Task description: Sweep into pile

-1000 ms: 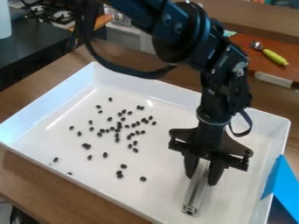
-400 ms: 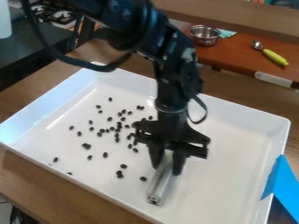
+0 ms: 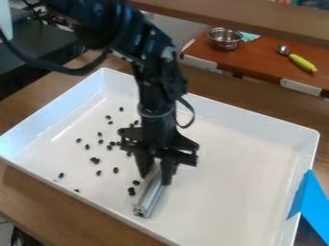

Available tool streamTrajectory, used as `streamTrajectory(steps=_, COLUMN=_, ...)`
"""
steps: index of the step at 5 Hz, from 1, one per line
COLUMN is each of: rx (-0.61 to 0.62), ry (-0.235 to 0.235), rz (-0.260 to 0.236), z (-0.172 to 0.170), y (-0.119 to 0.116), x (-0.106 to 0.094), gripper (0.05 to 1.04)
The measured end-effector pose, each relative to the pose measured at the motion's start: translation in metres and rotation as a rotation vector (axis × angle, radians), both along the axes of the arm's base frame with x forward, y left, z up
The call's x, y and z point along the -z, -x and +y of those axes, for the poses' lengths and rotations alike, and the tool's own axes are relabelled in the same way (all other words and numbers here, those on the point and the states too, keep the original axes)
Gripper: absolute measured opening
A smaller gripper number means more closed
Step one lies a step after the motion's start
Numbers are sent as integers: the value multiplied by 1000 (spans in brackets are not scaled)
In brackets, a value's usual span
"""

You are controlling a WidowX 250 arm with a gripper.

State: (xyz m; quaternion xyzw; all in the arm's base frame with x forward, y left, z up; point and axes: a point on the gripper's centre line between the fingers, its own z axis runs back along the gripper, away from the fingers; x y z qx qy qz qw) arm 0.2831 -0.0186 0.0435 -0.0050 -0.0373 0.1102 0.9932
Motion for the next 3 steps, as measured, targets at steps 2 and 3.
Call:
streamTrajectory(steps=2, rx=-9, ry=-15, rz=-42, z=44, y=6, x=2, gripper=382)
streamTrajectory(steps=3, rx=-21, ry=-24, rz=-23, z=76, y=12, x=1, gripper=382)
